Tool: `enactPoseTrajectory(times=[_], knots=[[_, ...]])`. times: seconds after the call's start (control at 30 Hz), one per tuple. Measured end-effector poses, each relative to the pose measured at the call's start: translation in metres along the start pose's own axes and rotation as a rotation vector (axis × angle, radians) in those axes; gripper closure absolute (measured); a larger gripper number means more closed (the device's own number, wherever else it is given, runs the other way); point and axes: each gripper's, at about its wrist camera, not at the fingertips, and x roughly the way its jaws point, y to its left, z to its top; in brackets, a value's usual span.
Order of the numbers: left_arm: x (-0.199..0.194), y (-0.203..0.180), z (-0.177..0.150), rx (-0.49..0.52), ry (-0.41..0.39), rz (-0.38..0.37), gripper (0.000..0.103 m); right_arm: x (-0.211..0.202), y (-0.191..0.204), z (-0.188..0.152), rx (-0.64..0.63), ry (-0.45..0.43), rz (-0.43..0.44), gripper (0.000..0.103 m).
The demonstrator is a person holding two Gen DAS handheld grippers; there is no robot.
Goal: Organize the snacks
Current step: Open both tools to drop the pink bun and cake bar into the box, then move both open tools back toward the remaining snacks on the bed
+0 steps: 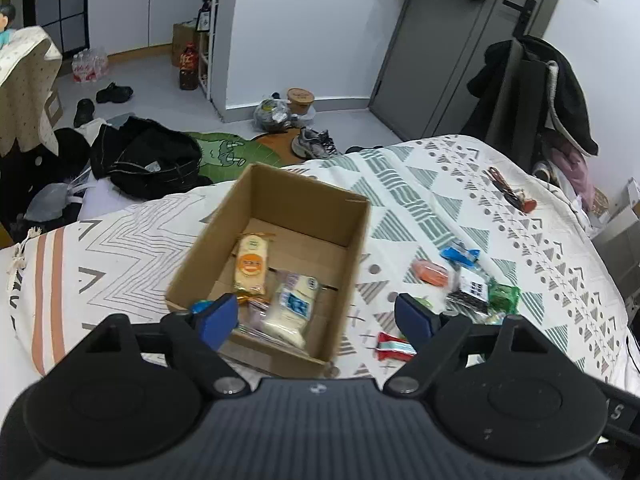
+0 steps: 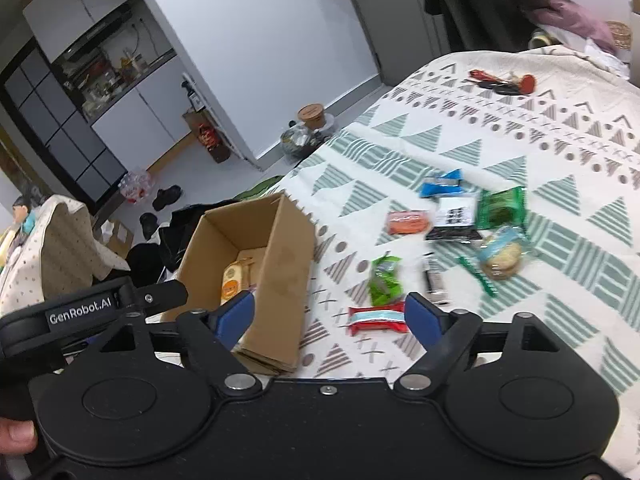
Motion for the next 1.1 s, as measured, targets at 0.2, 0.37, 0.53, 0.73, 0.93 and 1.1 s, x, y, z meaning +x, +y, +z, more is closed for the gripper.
enactPoseTrajectory(times=[0.2,0.37,0.53,0.73,0.93,1.1], knots=[[-0.008,-0.027,-0.013,0.038,-0.005,-0.011,0.014,-0.022,-0.02,0.002,0.012,-0.041,-0.019,0.008],[-0.014,-0.044,-0.021,0.056,-0.023,-0.032,0.013,-0.04,-0.039,0.005,0.032,-0.088,-0.059,0.0],[-0.013,-0.057,-0.028,0.048,-0.028,-0.032,0.012,-0.052,-0.059,0.008,0.057,-0.12,-0.083,0.0],[-0.007,-0.072,-0.036,0.073,-0.024,-0.04,0.012,-0.058,-0.083,0.007,0.106,-0.131,-0.128,0.0],[0.008,-0.081,-0.043,0.065,-0.008,-0.078,0.012,-0.051,-0.097,0.003,0.127,-0.113,-0.135,0.0],[0.023,-0.088,-0.045,0.08,0.018,-0.074,0.012,-0.047,-0.107,0.004,0.172,-0.1,-0.121,0.0]])
